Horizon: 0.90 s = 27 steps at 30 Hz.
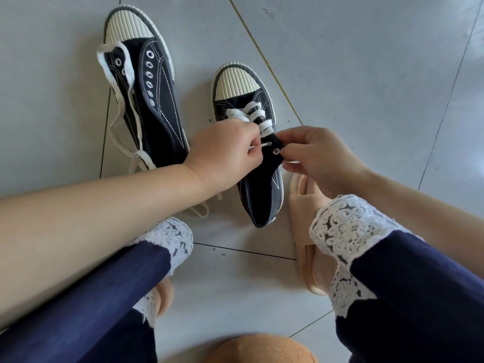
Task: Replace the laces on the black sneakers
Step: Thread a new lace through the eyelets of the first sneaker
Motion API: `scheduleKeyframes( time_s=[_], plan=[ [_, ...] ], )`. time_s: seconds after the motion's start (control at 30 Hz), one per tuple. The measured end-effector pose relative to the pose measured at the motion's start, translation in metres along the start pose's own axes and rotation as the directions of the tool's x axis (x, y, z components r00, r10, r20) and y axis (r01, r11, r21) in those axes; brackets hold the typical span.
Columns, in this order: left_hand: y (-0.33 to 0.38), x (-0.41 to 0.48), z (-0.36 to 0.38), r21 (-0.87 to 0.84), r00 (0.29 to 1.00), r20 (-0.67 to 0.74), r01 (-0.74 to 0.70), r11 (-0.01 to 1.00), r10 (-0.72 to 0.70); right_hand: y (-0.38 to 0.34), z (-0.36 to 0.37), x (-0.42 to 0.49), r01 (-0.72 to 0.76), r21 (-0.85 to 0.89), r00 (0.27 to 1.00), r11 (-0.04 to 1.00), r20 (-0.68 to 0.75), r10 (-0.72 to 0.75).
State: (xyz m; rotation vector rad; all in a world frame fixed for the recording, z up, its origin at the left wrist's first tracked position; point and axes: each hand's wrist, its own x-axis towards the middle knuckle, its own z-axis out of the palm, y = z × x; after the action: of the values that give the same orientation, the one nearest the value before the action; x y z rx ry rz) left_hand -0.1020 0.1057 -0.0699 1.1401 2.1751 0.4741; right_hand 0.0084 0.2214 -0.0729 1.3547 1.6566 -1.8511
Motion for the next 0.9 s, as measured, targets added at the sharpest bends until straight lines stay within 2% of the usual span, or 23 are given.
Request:
scheduleKeyframes(
  time_s=[0.13, 0.27, 0.37, 0.47, 0.57, 0.7, 0.8, 0.9],
  plan=[
    [0.006, 0.004, 0.0, 0.0, 0.999, 0.03, 0.024, 1.0, -0.024, -0.001, -0.002, -0.001, 0.04, -0.052, 0.999, 0.998, 0.029, -0.039],
    [0.005, 0.004, 0.003, -0.027, 0.999, 0.035, 0.039, 0.999, -0.038, -0.001, -0.007, -0.001, -0.01, 0.085, 0.99, 0.996, 0.14, -0.002],
    [0.002, 0.003, 0.005, -0.043, 1.0, 0.02, 0.021, 0.999, -0.02, -0.002, -0.002, 0.004, 0.01, 0.024, 0.997, 1.0, 0.074, -0.011],
    [-0.001, -0.004, 0.008, -0.111, 0.998, -0.062, -0.025, 0.994, 0.019, -0.003, 0.003, 0.009, 0.02, -0.02, 0.999, 1.0, 0.033, -0.02],
    [0.002, -0.008, 0.007, -0.188, 0.996, -0.089, -0.046, 0.981, 0.029, 0.0, 0.004, 0.01, -0.004, 0.019, 1.0, 1.0, 0.028, 0.003],
    [0.007, 0.002, 0.007, -0.049, 1.0, 0.019, 0.003, 0.999, -0.002, 0.003, 0.004, 0.011, -0.002, 0.012, 1.0, 1.0, 0.004, 0.002],
    [0.006, 0.003, 0.006, 0.012, 1.0, -0.019, 0.004, 1.0, -0.004, 0.003, 0.0, 0.012, 0.049, -0.031, 0.996, 0.998, -0.078, -0.051],
    [0.001, 0.002, 0.006, 0.062, 0.999, -0.032, -0.013, 0.998, 0.015, 0.008, -0.014, 0.011, 0.068, 0.019, 0.979, 0.998, -0.196, -0.063]
  ],
)
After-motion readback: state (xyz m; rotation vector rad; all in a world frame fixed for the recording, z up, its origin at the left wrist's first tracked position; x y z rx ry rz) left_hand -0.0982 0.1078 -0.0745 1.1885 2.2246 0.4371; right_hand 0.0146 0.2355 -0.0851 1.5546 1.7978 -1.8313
